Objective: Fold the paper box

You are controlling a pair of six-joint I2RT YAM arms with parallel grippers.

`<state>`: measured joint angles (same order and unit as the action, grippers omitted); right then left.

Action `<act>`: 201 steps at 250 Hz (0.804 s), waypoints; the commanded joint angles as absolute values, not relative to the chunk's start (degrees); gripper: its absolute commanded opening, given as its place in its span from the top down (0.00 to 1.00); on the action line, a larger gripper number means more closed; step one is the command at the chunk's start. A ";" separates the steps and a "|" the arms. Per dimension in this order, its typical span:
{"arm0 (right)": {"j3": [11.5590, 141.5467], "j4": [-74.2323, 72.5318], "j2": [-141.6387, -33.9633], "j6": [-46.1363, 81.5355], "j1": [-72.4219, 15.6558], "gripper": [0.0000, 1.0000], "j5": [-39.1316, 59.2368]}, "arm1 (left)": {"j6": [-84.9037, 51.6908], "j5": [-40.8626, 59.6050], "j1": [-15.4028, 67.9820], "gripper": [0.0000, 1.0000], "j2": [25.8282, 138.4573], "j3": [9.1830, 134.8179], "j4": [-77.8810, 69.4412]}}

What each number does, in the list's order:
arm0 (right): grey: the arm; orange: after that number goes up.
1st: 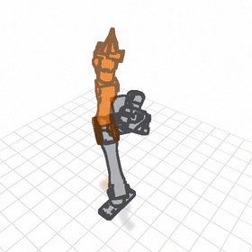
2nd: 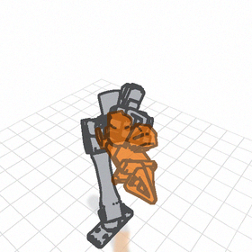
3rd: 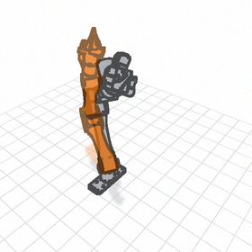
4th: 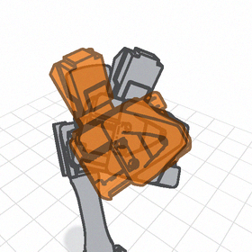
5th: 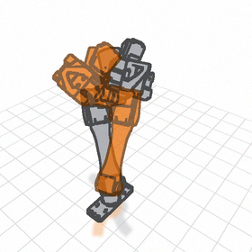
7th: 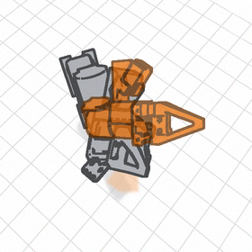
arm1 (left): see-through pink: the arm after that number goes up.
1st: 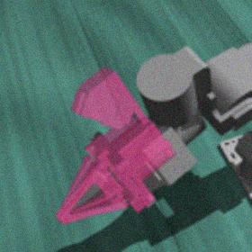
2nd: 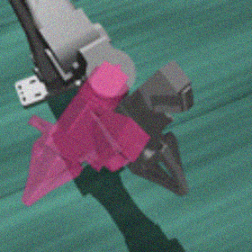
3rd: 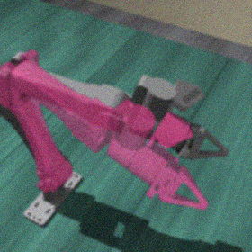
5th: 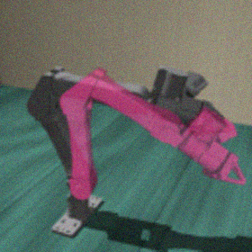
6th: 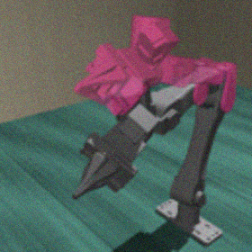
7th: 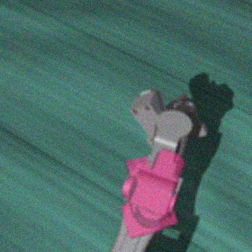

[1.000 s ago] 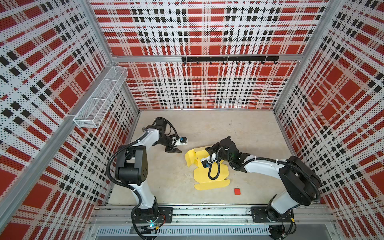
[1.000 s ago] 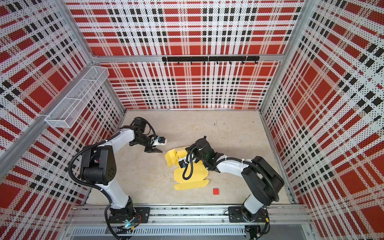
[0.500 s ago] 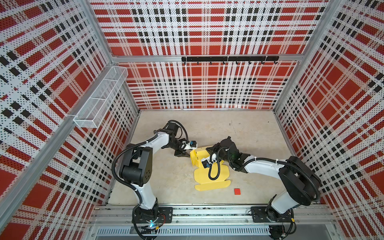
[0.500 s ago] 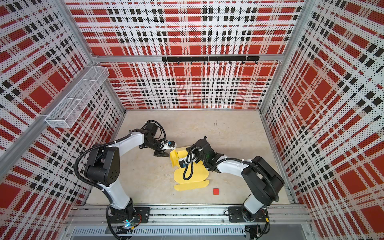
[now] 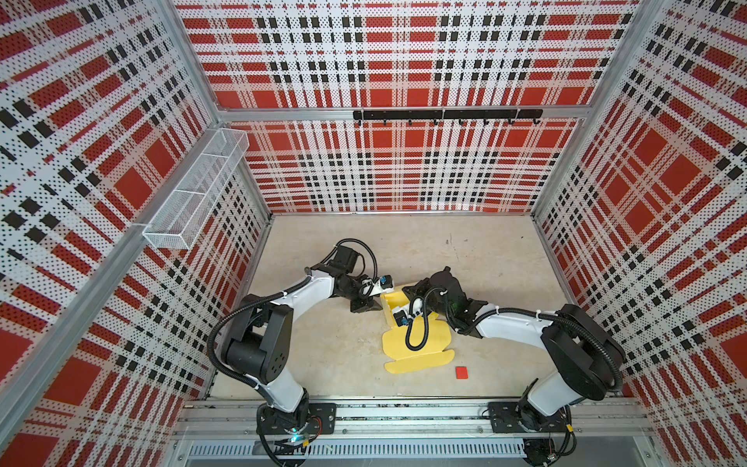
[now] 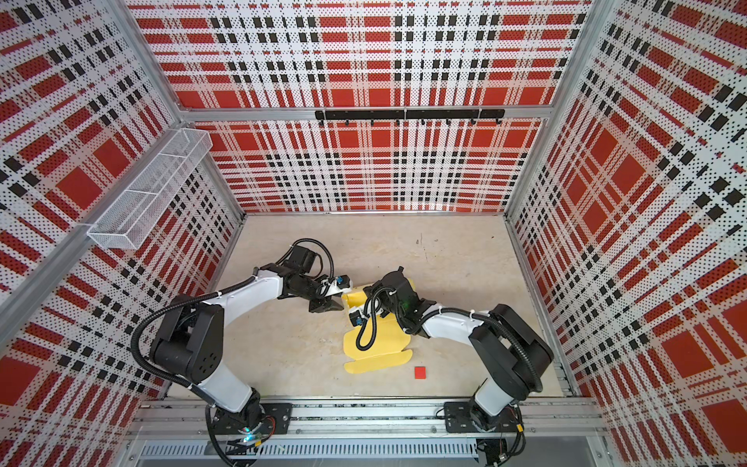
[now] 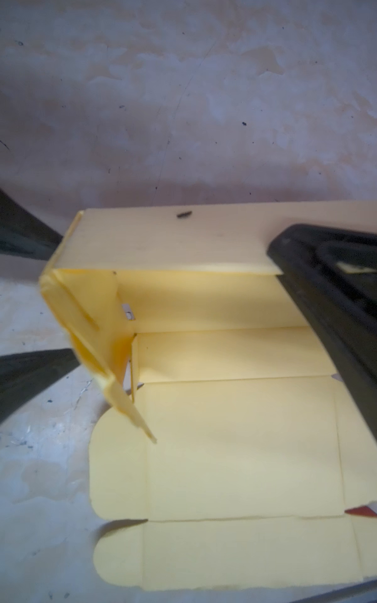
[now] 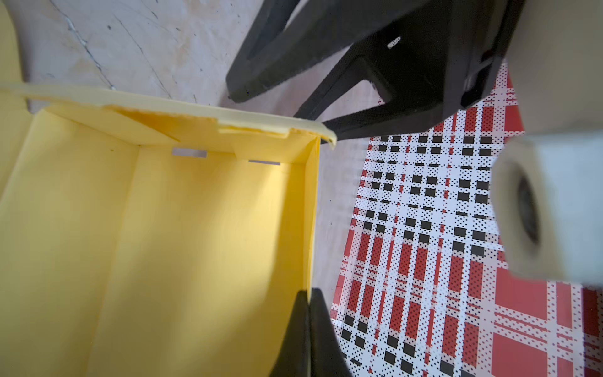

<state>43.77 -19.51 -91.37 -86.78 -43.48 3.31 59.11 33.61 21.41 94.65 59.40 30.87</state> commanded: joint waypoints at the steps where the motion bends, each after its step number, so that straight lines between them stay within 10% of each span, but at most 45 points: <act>1: 42.25 -23.28 -90.26 -86.19 -43.84 1.00 3.66 | 49.22 34.31 24.10 0.53 92.64 58.78 26.09; 201: 30.67 -42.59 -86.84 -83.77 -44.33 1.00 -8.19 | 29.01 25.92 34.00 0.51 96.95 61.14 13.55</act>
